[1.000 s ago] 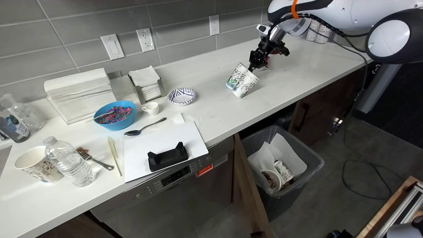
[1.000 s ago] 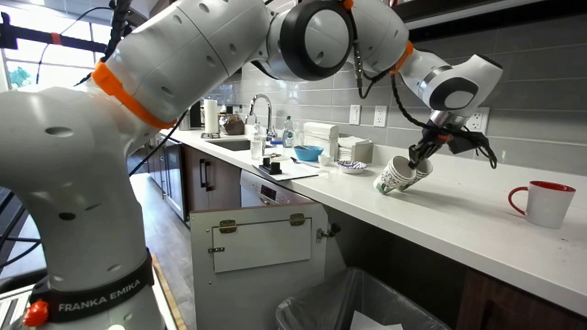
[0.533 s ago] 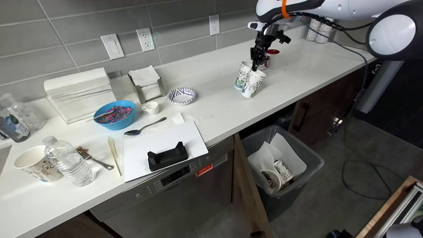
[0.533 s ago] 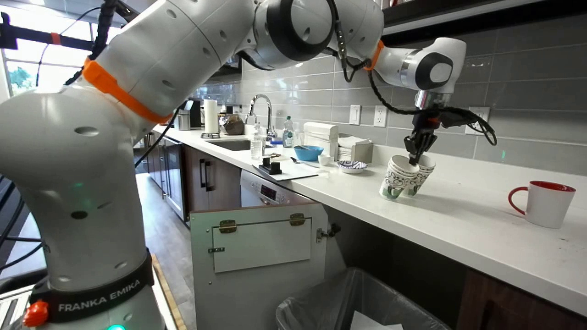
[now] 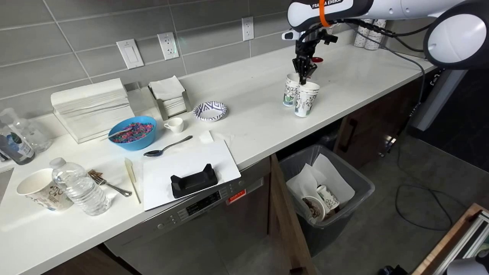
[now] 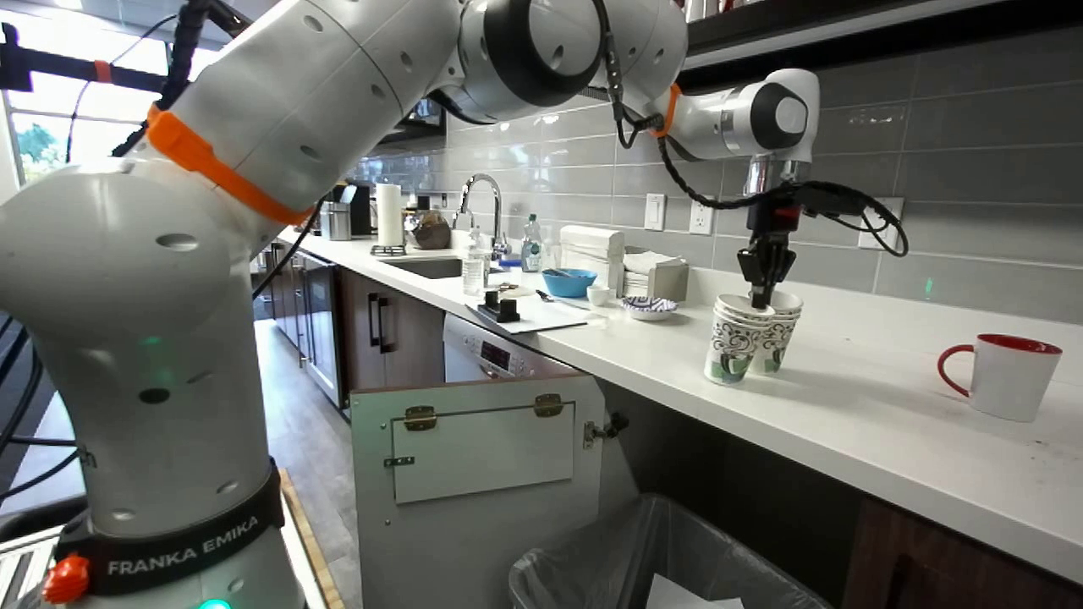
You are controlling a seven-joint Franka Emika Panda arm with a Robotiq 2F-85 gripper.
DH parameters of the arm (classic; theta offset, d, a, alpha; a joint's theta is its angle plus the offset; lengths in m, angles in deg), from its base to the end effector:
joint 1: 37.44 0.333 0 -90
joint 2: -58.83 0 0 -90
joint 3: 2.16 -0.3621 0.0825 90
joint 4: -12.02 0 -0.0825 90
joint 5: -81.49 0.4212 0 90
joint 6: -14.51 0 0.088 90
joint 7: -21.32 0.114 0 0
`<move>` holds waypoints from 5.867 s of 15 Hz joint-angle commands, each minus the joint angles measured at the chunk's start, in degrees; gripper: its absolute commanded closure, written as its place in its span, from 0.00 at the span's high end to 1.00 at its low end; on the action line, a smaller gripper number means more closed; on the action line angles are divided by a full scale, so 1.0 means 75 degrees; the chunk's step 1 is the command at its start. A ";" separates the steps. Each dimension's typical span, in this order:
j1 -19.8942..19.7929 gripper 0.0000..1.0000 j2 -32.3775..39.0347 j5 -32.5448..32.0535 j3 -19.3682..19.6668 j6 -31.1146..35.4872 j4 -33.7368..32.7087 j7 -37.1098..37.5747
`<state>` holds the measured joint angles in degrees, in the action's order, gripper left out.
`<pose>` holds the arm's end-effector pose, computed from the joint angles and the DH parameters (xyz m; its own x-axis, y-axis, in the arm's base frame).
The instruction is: Simultaneously remove one cup from each stack
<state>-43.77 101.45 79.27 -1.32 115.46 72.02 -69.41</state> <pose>0.8132 -0.1020 0.4157 0.0998 0.9939 -0.0473 0.9944 -0.1012 -0.0299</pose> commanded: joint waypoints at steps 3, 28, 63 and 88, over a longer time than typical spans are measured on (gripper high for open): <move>0.0110 0.01 -0.0104 -0.0615 0.0000 -0.0494 0.0176 0.0059; 0.0446 0.04 -0.0386 -0.1417 0.0107 -0.0240 0.0250 0.0152; 0.0419 0.01 -0.2368 -0.2414 0.0266 0.0129 0.0911 0.0308; -0.1592 0.01 -0.0384 -0.0353 0.0266 0.1304 0.0405 -0.2068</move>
<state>-55.24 94.83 75.17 0.74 125.80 79.55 -84.12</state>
